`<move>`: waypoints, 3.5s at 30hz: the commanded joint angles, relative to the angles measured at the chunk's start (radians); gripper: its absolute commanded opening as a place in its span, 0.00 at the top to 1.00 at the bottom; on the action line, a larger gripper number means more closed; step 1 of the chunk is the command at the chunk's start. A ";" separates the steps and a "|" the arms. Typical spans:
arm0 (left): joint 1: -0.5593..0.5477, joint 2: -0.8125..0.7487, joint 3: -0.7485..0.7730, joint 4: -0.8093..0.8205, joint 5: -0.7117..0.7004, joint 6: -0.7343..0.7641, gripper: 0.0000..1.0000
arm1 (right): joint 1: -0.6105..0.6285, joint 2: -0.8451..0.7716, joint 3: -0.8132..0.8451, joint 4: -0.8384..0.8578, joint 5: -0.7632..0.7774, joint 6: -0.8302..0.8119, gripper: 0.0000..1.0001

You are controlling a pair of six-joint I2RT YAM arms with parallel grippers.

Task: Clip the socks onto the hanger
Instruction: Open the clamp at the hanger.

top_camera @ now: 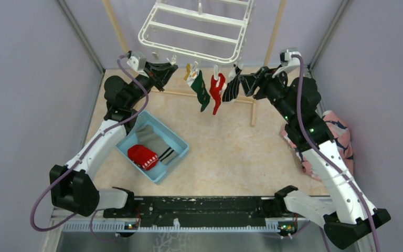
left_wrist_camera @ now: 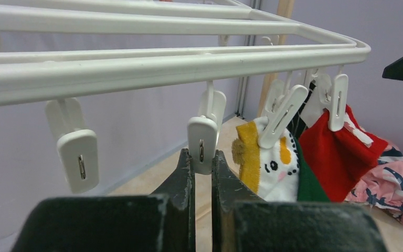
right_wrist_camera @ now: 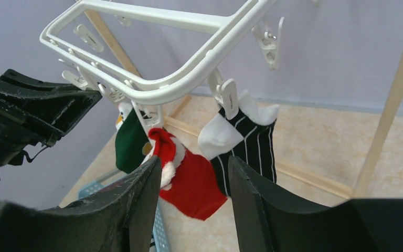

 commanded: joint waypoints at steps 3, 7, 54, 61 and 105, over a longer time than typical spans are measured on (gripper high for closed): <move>-0.017 -0.057 -0.038 -0.026 0.046 -0.042 1.00 | 0.006 -0.071 0.086 -0.076 0.048 -0.003 0.50; -0.027 -0.066 -0.055 -0.028 0.053 -0.043 1.00 | 0.006 -0.071 0.098 -0.116 0.033 0.011 0.50; -0.210 -0.058 0.076 -0.363 0.029 0.025 1.00 | 0.447 0.395 0.379 0.069 0.353 -0.318 0.33; -0.217 -0.065 0.075 -0.374 0.019 0.032 1.00 | 0.448 0.454 0.421 0.068 0.341 -0.309 0.33; -0.266 -0.227 0.036 -0.502 -0.185 0.118 0.42 | 0.447 0.447 0.360 0.155 0.425 -0.251 1.00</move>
